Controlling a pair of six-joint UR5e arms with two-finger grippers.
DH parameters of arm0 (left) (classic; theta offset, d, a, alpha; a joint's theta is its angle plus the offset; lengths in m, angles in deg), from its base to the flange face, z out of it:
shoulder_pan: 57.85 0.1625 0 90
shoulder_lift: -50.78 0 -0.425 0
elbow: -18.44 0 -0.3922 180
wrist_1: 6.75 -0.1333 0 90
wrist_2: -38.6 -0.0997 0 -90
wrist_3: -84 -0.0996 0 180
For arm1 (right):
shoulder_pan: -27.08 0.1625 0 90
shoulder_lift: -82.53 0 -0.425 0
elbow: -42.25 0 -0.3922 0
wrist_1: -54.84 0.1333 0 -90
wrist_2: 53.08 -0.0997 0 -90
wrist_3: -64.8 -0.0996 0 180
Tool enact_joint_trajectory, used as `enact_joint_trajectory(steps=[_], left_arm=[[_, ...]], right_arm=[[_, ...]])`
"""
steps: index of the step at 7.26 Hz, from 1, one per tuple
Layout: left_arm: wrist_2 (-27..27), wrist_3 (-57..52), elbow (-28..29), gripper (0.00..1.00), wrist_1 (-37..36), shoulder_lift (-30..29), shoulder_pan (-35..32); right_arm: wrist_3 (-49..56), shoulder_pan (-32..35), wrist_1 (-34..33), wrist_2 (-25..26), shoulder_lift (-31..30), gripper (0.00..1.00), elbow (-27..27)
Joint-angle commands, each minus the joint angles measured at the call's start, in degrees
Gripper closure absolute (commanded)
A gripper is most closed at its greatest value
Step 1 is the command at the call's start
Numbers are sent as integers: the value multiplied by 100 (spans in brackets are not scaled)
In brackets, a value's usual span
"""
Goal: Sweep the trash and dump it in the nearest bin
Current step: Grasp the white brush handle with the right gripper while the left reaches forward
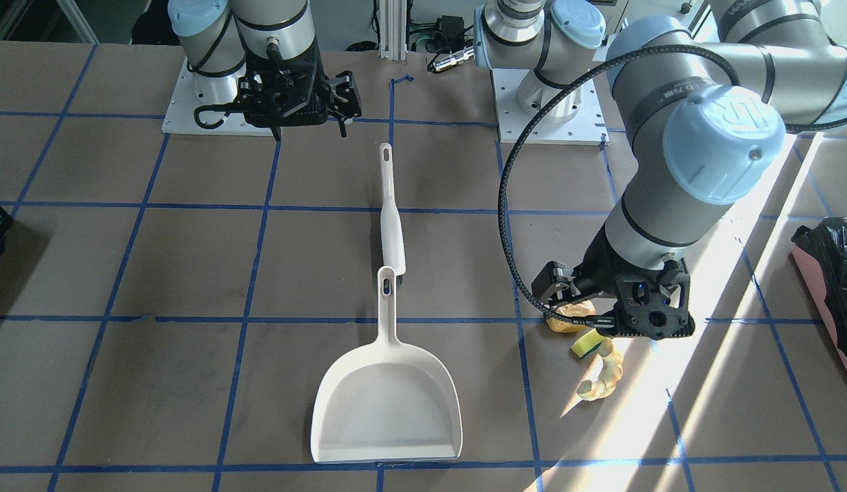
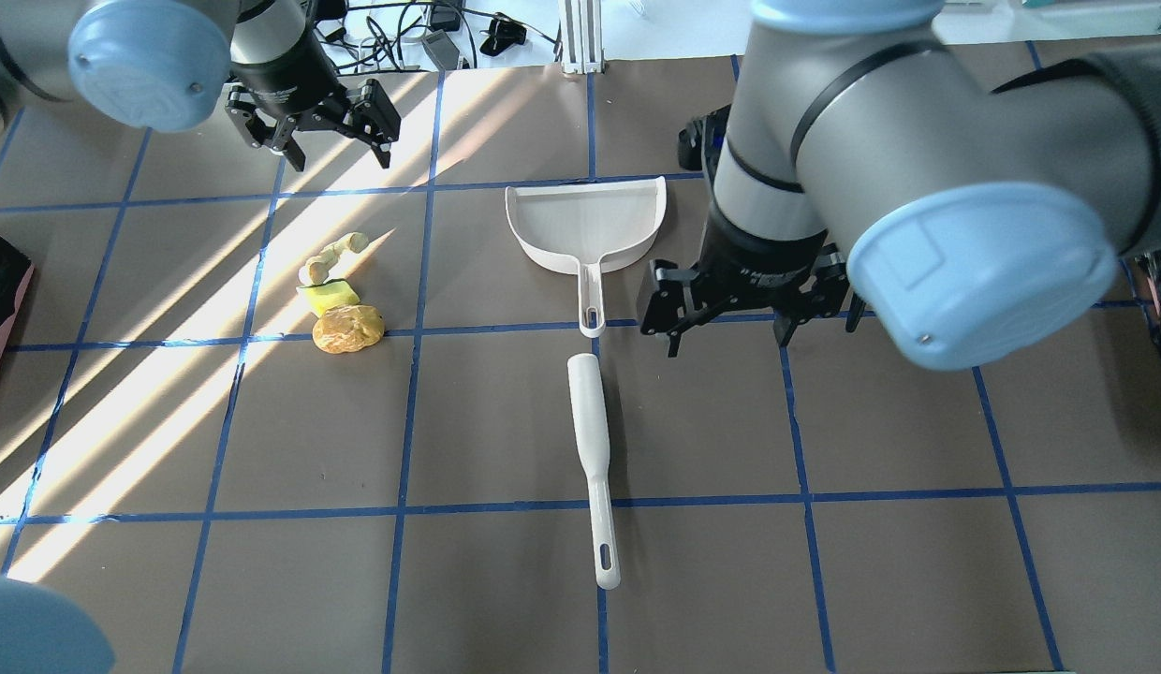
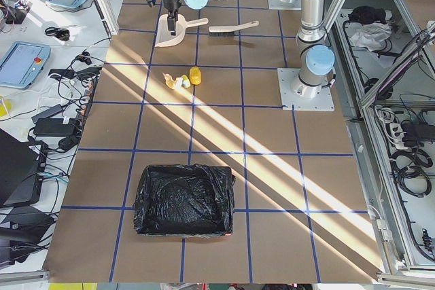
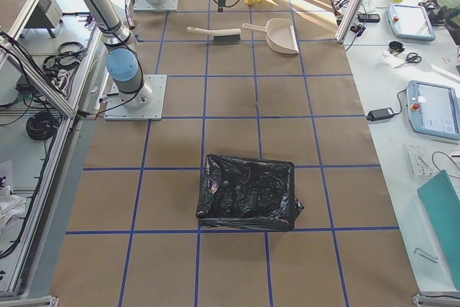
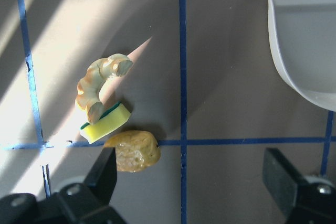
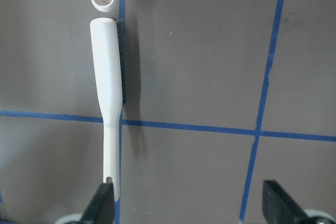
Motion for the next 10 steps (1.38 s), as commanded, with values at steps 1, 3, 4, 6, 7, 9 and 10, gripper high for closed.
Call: enact_joint_trajectory(steps=[1,3,4,6,7,9,10], left_arm=[[13,346,683,0,33,-652,-412],[-13,866,704,0,33,-830,-914],[39,1390,616,0,24,-848,-1133],[39,1457,450,0,-37,-892,-1338],[40,1396,205,0,-64,-866,-1442],[74,1473,-174,0,-595,-900,-1627],[318,1483,-306,0,-818,-901,-1645]], right_arm=[[-472,821,-1337,13,76,0,1064],[-587,1139,-2393,-5,320,2,1987],[-814,1341,-2869,-5,496,1,2174],[-931,1815,-3416,135,1120,4,2203],[-931,1861,-3410,153,1157,4,2194],[-940,1853,-3383,153,1149,22,2185],[-931,1844,-3374,162,1122,28,2185]])
